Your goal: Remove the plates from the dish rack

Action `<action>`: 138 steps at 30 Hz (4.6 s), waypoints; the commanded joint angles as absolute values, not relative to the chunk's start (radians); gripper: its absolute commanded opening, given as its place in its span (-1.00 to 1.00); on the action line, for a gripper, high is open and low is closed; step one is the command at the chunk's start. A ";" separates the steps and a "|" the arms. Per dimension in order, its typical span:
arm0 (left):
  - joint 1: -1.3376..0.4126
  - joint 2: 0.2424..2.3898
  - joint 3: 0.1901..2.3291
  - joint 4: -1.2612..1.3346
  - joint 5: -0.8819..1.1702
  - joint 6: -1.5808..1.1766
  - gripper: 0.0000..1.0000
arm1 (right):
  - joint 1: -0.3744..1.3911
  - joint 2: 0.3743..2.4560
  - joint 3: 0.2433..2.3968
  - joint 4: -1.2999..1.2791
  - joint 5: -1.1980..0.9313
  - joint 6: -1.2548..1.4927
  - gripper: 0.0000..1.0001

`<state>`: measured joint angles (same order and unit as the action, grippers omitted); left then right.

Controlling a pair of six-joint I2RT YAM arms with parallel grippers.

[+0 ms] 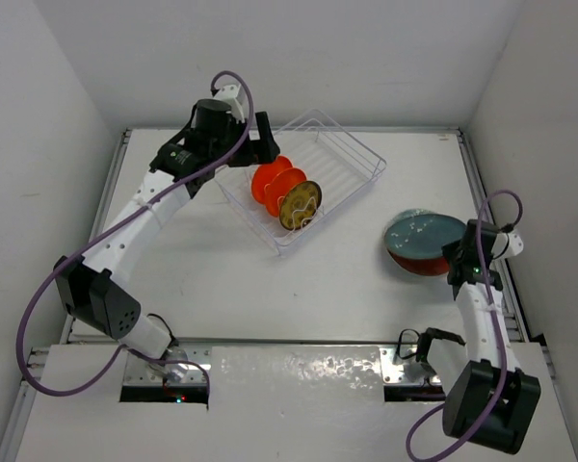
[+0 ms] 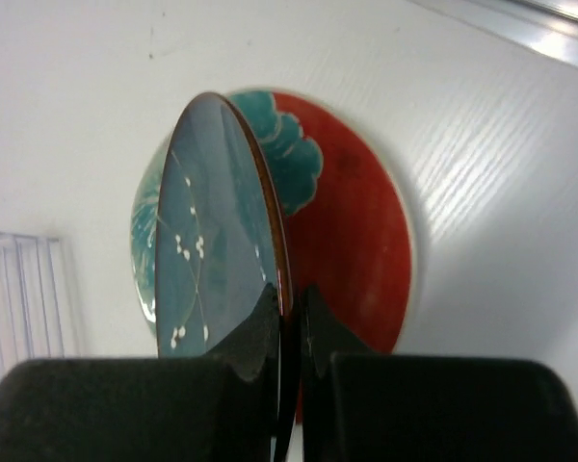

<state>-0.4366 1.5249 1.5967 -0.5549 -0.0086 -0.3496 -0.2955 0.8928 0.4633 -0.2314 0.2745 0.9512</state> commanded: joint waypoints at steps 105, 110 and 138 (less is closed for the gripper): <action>-0.563 1.594 1.532 -0.182 0.753 -0.506 -0.45 | 0.032 1.190 0.908 0.141 -0.768 0.844 -1.00; -0.525 1.632 1.662 -0.532 0.255 -0.410 1.00 | 0.032 1.125 0.833 -0.131 -0.639 0.686 -1.00; -0.486 2.028 1.864 -0.653 -0.097 -0.104 -0.19 | 0.354 1.091 0.523 -0.237 -0.127 0.614 0.98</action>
